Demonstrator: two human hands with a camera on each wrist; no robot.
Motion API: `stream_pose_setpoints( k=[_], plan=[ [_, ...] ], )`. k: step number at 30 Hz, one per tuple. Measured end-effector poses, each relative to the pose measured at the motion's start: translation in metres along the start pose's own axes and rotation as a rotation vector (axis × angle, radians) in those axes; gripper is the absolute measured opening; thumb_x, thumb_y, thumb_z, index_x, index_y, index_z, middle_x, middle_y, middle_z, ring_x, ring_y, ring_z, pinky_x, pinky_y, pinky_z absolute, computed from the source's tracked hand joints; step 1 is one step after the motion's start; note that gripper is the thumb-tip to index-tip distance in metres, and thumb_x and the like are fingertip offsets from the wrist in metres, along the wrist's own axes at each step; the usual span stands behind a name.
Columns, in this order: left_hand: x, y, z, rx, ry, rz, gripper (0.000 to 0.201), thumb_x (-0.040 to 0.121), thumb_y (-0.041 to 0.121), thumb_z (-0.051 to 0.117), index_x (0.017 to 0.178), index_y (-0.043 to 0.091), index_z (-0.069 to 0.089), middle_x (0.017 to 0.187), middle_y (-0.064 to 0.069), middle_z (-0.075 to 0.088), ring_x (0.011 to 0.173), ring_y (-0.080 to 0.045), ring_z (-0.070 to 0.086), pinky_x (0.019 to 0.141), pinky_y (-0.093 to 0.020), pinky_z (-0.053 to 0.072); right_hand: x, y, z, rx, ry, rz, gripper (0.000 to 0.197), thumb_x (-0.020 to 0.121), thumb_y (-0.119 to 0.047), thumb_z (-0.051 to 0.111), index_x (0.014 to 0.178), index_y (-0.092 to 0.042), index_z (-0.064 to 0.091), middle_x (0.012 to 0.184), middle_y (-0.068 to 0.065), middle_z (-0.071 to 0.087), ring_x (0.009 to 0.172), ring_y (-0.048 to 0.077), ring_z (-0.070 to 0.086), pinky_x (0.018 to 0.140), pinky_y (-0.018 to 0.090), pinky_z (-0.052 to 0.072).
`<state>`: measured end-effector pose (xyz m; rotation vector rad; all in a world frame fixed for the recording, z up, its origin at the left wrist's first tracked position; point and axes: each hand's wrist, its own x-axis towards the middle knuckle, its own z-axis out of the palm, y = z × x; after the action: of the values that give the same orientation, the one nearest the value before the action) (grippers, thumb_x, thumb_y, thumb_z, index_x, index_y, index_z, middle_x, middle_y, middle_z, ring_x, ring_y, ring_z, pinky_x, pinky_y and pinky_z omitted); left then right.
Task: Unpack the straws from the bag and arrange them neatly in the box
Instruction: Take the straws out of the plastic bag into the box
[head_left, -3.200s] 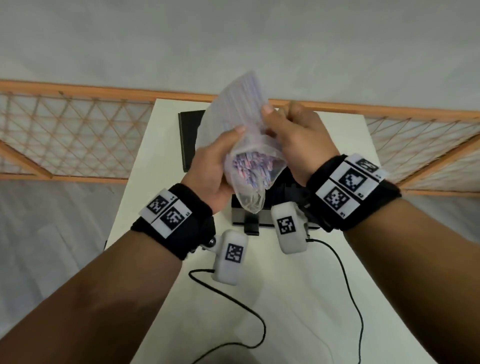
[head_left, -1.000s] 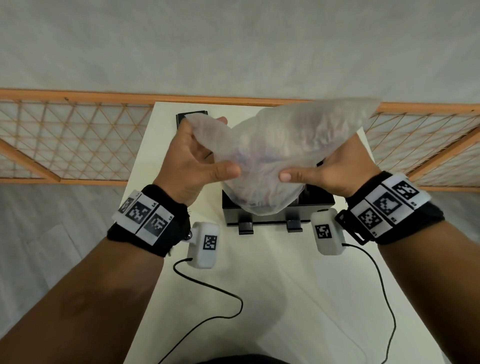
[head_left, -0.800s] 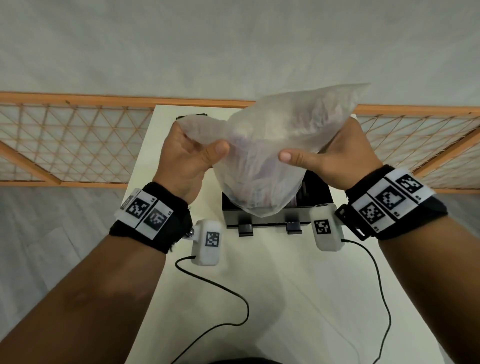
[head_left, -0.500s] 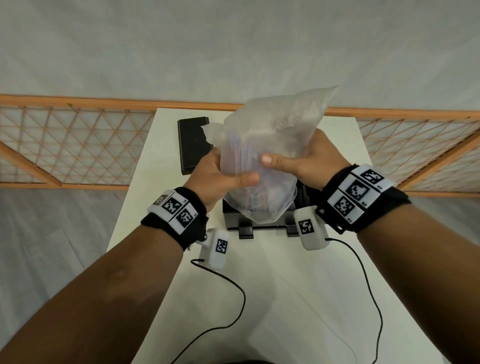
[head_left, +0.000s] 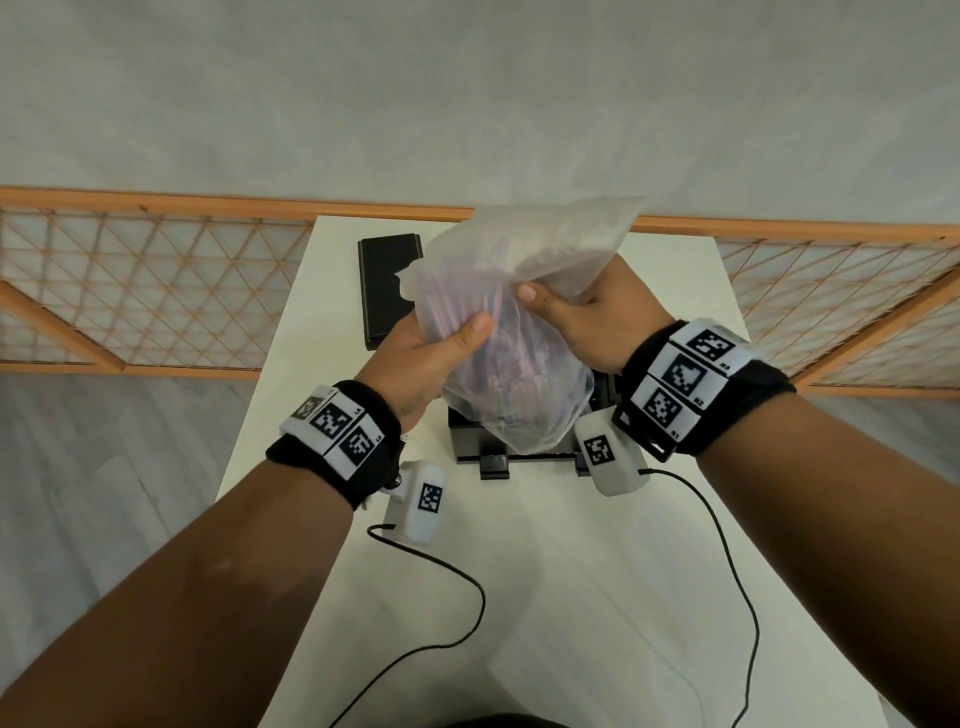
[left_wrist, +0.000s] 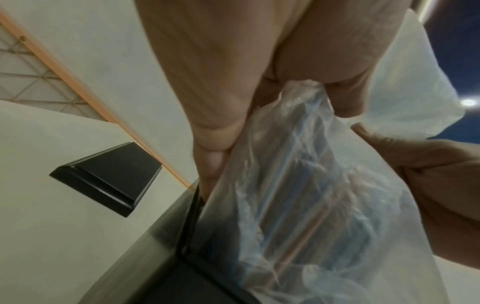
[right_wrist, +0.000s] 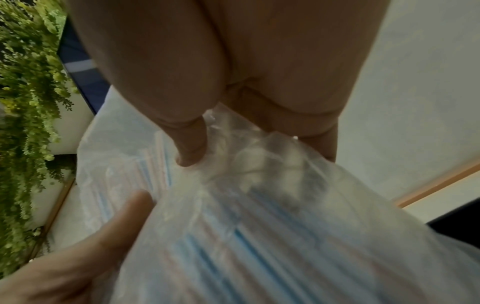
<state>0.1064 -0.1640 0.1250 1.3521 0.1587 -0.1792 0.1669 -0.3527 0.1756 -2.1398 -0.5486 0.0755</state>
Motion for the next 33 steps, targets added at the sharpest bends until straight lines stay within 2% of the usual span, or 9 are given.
stream_pose_setpoints(
  k=[9, 14, 19, 24, 27, 28, 29, 30, 33],
  plan=[
    [0.004, 0.014, -0.016, 0.009, -0.110, 0.139, 0.132, 0.048, 0.059, 0.096, 0.153, 0.009, 0.033, 0.147, -0.020, 0.052, 0.135, -0.032, 0.054, 0.106, -0.052, 0.050, -0.003, -0.012, -0.012, 0.114, 0.078, -0.046, 0.017, 0.097, -0.026, 0.062, 0.104, -0.016, 0.074, 0.100, -0.006, 0.074, 0.097, 0.005, 0.068, 0.090, 0.030, 0.055],
    [0.015, 0.002, -0.011, -0.028, -0.142, 0.150, 0.105, 0.054, 0.016, 0.085, 0.150, 0.004, 0.042, 0.147, -0.029, 0.050, 0.136, -0.044, 0.050, 0.113, -0.068, 0.036, -0.002, -0.020, -0.019, 0.163, 0.120, -0.082, 0.015, 0.096, -0.024, 0.063, 0.098, -0.013, 0.074, 0.093, -0.002, 0.075, 0.091, 0.010, 0.070, 0.085, 0.030, 0.055],
    [0.018, -0.013, -0.001, 0.037, -0.063, 0.157, 0.091, 0.065, 0.033, 0.078, 0.145, 0.005, 0.047, 0.140, -0.027, 0.055, 0.135, -0.041, 0.052, 0.109, -0.060, 0.045, -0.006, -0.020, -0.021, 0.112, 0.058, -0.088, 0.015, 0.097, -0.023, 0.062, 0.099, -0.013, 0.073, 0.094, -0.005, 0.074, 0.091, 0.006, 0.068, 0.083, 0.022, 0.052],
    [0.007, -0.011, -0.004, 0.086, -0.033, 0.208, 0.116, 0.051, 0.063, 0.084, 0.139, -0.004, 0.048, 0.128, -0.014, 0.068, 0.123, -0.024, 0.065, 0.093, -0.029, 0.056, -0.006, -0.025, -0.025, 0.111, 0.064, -0.159, 0.011, 0.098, -0.022, 0.060, 0.095, -0.022, 0.071, 0.087, -0.011, 0.071, 0.086, 0.004, 0.067, 0.078, 0.019, 0.049],
    [0.007, -0.010, -0.005, 0.080, -0.036, 0.234, 0.118, 0.051, 0.055, 0.091, 0.143, -0.003, 0.044, 0.131, -0.011, 0.067, 0.126, -0.023, 0.063, 0.097, -0.037, 0.055, -0.004, -0.031, -0.027, 0.112, 0.077, -0.200, 0.012, 0.097, -0.019, 0.061, 0.090, -0.025, 0.068, 0.080, -0.022, 0.068, 0.082, -0.003, 0.065, 0.074, 0.013, 0.047],
    [0.004, -0.006, -0.004, 0.098, -0.018, 0.240, 0.129, 0.037, 0.067, 0.060, 0.145, -0.001, 0.043, 0.133, -0.013, 0.066, 0.128, -0.024, 0.061, 0.101, -0.043, 0.053, -0.002, -0.034, -0.029, 0.106, 0.091, -0.215, 0.014, 0.097, -0.017, 0.061, 0.089, -0.027, 0.066, 0.076, -0.027, 0.066, 0.079, -0.006, 0.064, 0.072, 0.009, 0.044],
    [0.008, -0.013, -0.006, 0.107, -0.020, 0.274, 0.085, 0.065, 0.013, 0.066, 0.146, 0.001, 0.043, 0.136, -0.015, 0.064, 0.131, -0.027, 0.059, 0.105, -0.048, 0.051, 0.000, -0.036, -0.031, 0.102, 0.095, -0.224, 0.013, 0.097, -0.016, 0.061, 0.089, -0.026, 0.065, 0.076, -0.029, 0.065, 0.078, -0.008, 0.063, 0.071, 0.007, 0.043],
    [0.007, -0.008, -0.003, 0.070, -0.005, 0.249, 0.112, 0.058, 0.051, 0.093, 0.146, 0.003, 0.043, 0.138, -0.017, 0.062, 0.133, -0.029, 0.057, 0.109, -0.050, 0.048, 0.000, -0.037, -0.032, 0.099, 0.096, -0.227, 0.010, 0.097, -0.016, 0.060, 0.092, -0.023, 0.067, 0.077, -0.027, 0.066, 0.080, -0.008, 0.063, 0.072, 0.007, 0.043],
    [0.011, -0.009, -0.004, 0.091, 0.043, 0.271, 0.098, 0.059, 0.062, 0.083, 0.138, 0.013, 0.050, 0.130, -0.010, 0.067, 0.129, -0.024, 0.060, 0.111, -0.050, 0.047, 0.003, -0.037, -0.033, 0.097, 0.123, -0.215, 0.016, 0.096, -0.021, 0.059, 0.099, -0.012, 0.071, 0.088, -0.019, 0.067, 0.085, -0.003, 0.065, 0.078, 0.013, 0.046]
  ],
)
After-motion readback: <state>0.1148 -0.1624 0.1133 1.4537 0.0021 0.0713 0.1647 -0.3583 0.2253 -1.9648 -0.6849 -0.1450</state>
